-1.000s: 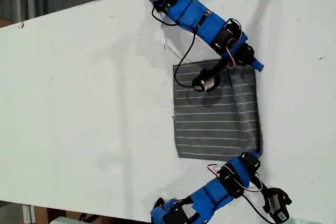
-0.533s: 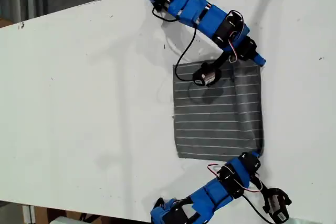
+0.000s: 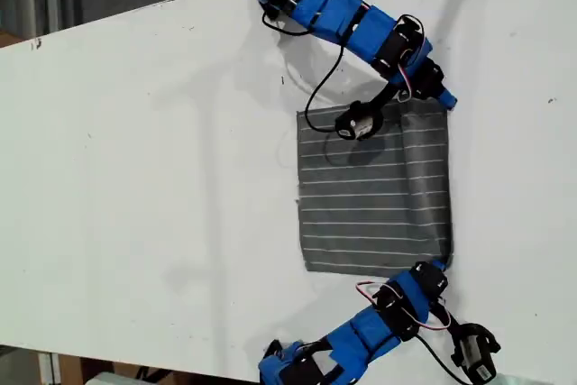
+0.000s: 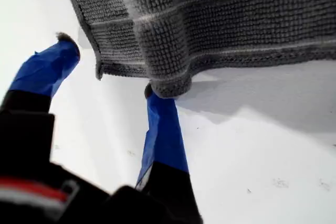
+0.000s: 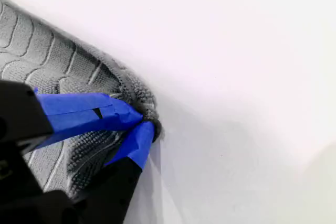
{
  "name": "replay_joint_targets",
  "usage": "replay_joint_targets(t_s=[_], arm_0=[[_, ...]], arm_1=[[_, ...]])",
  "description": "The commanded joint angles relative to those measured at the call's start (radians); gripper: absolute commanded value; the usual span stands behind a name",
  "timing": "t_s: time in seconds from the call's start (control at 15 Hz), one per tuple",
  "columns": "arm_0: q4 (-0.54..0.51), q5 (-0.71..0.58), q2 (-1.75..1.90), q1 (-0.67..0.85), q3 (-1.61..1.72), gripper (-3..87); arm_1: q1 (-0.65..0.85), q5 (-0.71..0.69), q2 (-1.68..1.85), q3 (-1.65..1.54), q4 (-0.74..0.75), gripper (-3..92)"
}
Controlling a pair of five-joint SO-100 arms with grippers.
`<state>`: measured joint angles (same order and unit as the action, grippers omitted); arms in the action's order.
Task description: Grasp corners of a square towel and fold twice.
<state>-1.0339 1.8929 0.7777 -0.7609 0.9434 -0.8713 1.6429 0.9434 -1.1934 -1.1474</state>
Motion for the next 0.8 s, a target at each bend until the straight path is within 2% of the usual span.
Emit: replay_joint_targets(t_s=[0.0, 0.27, 0.33, 0.4, 0.47, 0.6, 0.73], arm_0=[[0.009, -0.006, 0.025, 0.023, -0.032, -0.1], [0.006, -0.005, 0.023, 0.025, -0.031, -0.1], [0.006, -0.005, 0.023, 0.025, -0.031, -0.1], [0.006, -0.005, 0.021, 0.023, -0.031, -0.1], [0.005, -0.002, 0.021, 0.021, -0.031, -0.1], [0.002, 0.002, 0.021, 0.020, -0.029, -0.1], [0.002, 0.000, 0.021, 0.020, -0.029, -0.1]], arm_1=[[0.005, -0.014, 0.052, -0.002, 0.058, 27.1], [0.040, -0.091, -0.009, 0.052, 0.147, 15.9], [0.048, -0.104, -0.034, 0.084, 0.149, 11.7], [0.055, -0.118, -0.049, 0.103, 0.152, 2.5], [0.058, -0.124, -0.055, 0.110, 0.158, -0.1], [0.052, -0.126, -0.061, 0.117, 0.172, -0.1], [0.040, -0.104, -0.054, 0.166, 0.091, -0.1]])
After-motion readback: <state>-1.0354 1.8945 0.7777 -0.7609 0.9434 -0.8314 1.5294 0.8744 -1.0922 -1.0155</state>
